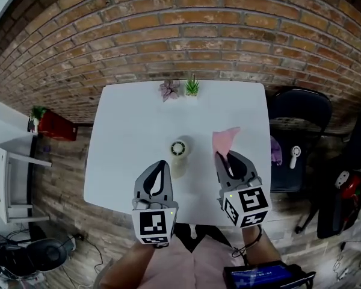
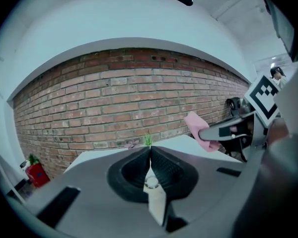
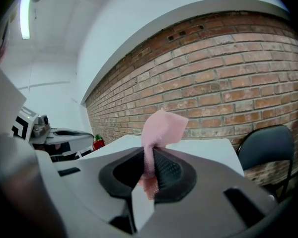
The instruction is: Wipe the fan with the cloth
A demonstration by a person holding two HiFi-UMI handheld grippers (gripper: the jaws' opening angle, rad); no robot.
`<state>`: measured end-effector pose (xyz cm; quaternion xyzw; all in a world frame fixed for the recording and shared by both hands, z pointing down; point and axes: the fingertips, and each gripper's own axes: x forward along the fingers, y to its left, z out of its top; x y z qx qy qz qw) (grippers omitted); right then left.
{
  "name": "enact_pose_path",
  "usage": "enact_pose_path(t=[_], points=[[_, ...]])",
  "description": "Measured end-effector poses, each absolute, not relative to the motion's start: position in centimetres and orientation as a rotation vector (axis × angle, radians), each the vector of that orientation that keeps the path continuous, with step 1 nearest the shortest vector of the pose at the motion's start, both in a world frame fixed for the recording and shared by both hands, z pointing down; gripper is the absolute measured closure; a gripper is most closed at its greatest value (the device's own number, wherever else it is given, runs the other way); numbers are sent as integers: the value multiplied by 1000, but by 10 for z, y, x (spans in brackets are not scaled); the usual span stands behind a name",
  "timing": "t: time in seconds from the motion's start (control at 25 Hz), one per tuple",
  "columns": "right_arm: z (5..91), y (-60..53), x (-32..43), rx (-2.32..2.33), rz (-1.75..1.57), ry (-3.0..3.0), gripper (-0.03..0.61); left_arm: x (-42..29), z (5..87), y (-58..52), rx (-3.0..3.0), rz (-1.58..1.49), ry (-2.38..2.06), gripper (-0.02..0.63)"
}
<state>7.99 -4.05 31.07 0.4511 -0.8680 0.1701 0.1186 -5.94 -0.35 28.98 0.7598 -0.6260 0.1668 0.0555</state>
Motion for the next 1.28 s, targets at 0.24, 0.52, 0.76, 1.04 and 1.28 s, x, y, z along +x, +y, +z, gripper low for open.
enact_pose_path(t=[0.24, 0.52, 0.76, 1.04, 1.28], points=[[340, -58, 67, 1298, 560, -2476, 532, -72, 334, -25, 2222, 602, -1810, 565], [368, -70, 53, 1258, 595, -2432, 532, -69, 389, -26, 2148, 659, -1645, 445], [389, -70, 48, 1239, 632, -2402, 532, -64, 431, -15, 2076, 726, -1546, 396], [406, -66, 55, 1247, 669, -2369, 532, -61, 469, -3, 1996, 795, -1471, 360], [415, -64, 61, 1255, 694, -2351, 532, -57, 484, -2, 1954, 805, -1438, 337]])
